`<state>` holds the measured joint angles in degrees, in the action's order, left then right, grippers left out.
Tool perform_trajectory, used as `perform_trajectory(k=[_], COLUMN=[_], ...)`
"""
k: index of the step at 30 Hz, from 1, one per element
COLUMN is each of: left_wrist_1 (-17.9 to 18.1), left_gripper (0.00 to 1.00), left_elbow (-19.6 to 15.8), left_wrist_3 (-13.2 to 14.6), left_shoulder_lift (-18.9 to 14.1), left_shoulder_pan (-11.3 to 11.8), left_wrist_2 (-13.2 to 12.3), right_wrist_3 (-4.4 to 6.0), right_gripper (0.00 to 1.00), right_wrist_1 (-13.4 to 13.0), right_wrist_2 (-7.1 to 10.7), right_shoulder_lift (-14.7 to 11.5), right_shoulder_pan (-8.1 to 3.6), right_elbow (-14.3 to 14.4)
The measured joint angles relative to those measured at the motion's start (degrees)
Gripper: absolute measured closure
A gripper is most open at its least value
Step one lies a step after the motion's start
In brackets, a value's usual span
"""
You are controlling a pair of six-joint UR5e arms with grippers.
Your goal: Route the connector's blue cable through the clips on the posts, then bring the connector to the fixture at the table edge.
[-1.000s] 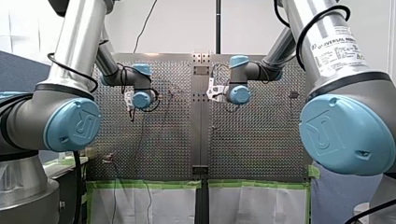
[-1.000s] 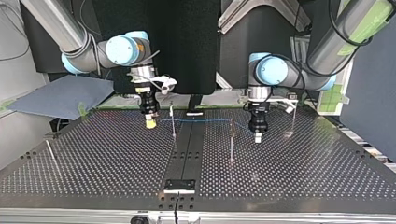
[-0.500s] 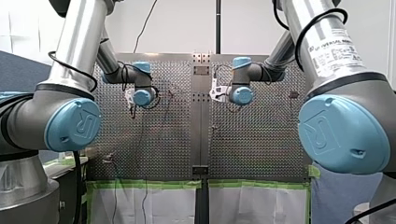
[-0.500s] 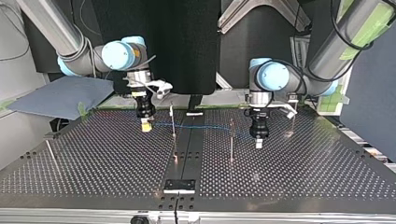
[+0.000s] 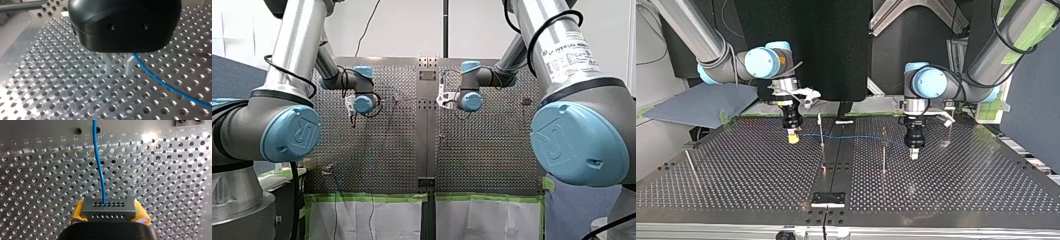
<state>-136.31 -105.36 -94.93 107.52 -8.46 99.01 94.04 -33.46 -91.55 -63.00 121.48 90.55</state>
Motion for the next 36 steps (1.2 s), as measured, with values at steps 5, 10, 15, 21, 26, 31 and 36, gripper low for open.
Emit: perform_trajectory(k=[5,10,15,21,26,31,36], left_wrist_1=[-2.0,-4.3,-6.3,-8.7,-10.1,-10.1,-10.0], left_gripper=[0.06,0.01,0.01,0.01,0.01,0.01,0.01], left_elbow=[0.0,0.0,-0.1,-0.1,-1.3,-2.4,-3.8], left_wrist_3=[-0.2,-0.4,-0.3,-0.3,-0.3,-0.7,-1.8], left_shoulder_lift=[0.0,0.0,-0.1,-0.1,-0.7,-2.1,-4.1], left_shoulder_pan=[0.0,0.3,0.4,0.2,0.3,0.4,0.2], left_wrist_2=[1.4,0.6,-1.7,-4.3,-6.7,-8.4,-9.0], right_wrist_3=[0.01,0.0,-0.02,-0.06,-0.11,-0.19,-0.23], right_gripper=[1.0,1.0,1.0,1.0,1.0,1.0,1.0], right_wrist_1=[0.2,0.3,0.4,0.8,0.9,1.2,1.4], right_wrist_2=[0.04,0.04,0.08,0.13,0.15,0.21,0.23], right_shoulder_lift=[0.1,0.1,0.1,0.1,0.1,0.1,0.1], right_shoulder_pan=[-0.02,-0.02,0.01,0.05,0.07,0.08,0.11], right_elbow=[0.0,0.0,0.0,0.0,0.0,0.0,0.0])
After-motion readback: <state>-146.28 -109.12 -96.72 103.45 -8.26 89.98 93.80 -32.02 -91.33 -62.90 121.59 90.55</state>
